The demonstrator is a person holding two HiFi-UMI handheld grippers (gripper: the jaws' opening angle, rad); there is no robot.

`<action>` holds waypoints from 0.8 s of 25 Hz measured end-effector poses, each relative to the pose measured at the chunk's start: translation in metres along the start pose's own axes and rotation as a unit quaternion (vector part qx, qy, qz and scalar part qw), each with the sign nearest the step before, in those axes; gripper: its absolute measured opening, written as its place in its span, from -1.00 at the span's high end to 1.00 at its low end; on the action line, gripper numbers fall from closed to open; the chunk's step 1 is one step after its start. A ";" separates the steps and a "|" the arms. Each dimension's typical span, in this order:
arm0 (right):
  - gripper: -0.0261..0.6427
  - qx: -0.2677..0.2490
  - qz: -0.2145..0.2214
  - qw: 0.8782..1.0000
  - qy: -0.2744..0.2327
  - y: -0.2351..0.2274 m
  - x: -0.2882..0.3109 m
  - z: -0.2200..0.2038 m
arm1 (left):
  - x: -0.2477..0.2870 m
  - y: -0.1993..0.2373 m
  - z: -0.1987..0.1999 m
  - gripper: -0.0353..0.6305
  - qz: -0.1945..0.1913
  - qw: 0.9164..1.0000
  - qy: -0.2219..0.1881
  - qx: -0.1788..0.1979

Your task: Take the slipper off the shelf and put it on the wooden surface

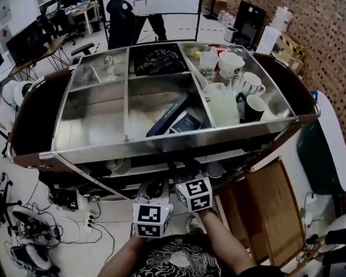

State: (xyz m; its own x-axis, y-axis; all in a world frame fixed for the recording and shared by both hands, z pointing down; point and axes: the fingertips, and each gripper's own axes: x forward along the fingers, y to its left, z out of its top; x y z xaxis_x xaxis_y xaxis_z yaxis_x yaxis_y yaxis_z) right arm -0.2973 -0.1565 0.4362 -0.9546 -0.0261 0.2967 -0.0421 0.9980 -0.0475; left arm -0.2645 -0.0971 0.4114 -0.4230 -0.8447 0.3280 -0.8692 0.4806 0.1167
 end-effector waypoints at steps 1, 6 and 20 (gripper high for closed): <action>0.55 -0.003 0.001 1.000 0.003 -0.003 0.004 -0.003 | 0.001 0.001 -0.001 0.88 0.005 1.000 0.001 0.001; 0.52 -0.003 0.005 1.000 0.013 -0.020 0.024 -0.017 | 0.002 0.007 -0.004 0.88 0.028 1.000 0.000 0.001; 0.44 -0.027 -0.018 0.999 0.041 -0.058 0.071 -0.033 | 0.024 0.031 0.003 0.88 0.068 0.998 -0.009 0.001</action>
State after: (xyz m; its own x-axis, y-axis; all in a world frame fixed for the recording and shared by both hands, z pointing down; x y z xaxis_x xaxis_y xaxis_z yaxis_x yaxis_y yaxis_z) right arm -0.3524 -0.2143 0.4913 -0.9256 -0.0588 0.3740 -0.0574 0.9982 0.0149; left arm -0.3022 -0.1035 0.4202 -0.5407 -0.7764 0.3239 -0.8045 0.5898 0.0707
